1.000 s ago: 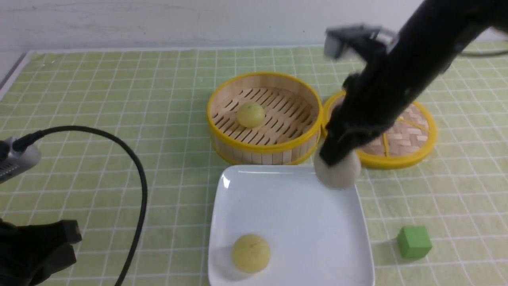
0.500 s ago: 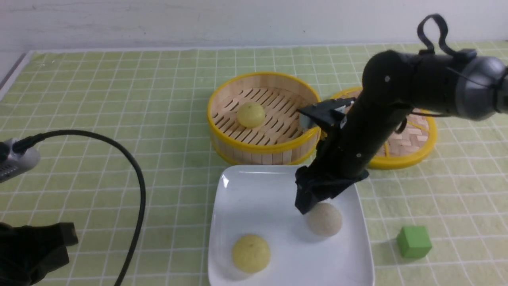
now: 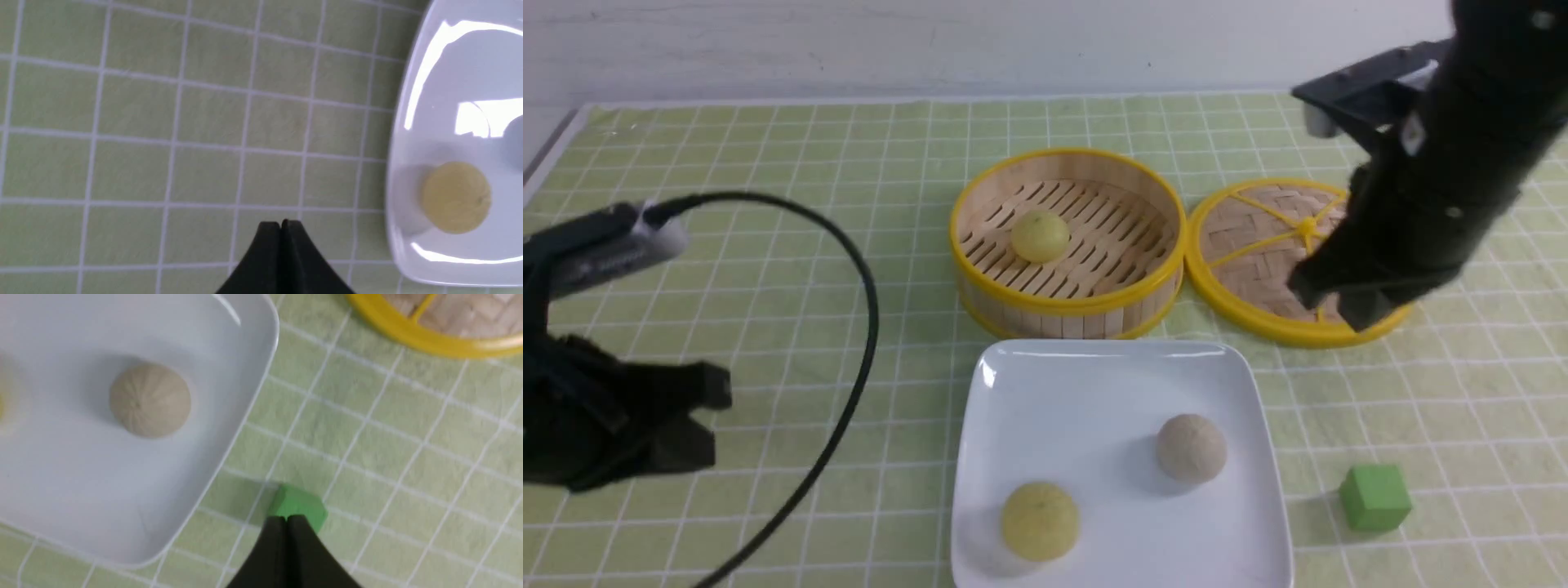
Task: Put the steamed buns into the plate on the green tablecloth.
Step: 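Reach into the bamboo steamer and grasp a bun with the left gripper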
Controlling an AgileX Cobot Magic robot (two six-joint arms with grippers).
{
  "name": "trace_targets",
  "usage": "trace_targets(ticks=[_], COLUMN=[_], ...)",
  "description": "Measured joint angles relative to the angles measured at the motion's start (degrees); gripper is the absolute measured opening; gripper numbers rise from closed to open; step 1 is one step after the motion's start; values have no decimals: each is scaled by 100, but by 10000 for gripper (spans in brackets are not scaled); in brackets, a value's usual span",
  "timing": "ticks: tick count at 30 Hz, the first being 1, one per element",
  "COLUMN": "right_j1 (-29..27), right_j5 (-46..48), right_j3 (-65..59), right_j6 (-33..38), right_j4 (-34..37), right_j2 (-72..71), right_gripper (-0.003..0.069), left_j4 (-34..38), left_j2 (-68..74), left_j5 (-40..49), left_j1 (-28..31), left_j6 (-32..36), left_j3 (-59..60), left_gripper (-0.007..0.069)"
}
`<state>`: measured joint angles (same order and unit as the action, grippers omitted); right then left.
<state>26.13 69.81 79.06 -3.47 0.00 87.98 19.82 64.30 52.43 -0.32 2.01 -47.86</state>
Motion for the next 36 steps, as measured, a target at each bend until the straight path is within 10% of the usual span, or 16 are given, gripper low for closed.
trace_targets(ticks=[9,15,23,36], right_j1=[0,0,0,0], right_j5=[-155,-433,-984,-1131], right_j3=[-2566,-3357,-3486,-3486], right_j6=[-152,-85,204,210], right_j4=[209,137,126,169], right_j2=[-2150,-2622,-2631,-2631], right_gripper=[-13,-10,-6,1], left_j4=[1381,1251,-253,-2250], left_j2=[2274,3468,5248,6713], left_j5=[649,793,896,858], left_j1=[0,-409,-1784,-2705], left_j6=[768,318,-17,-23], left_j3=[-2232,-3792,-6415,-7633], left_gripper=[11,156,449,464])
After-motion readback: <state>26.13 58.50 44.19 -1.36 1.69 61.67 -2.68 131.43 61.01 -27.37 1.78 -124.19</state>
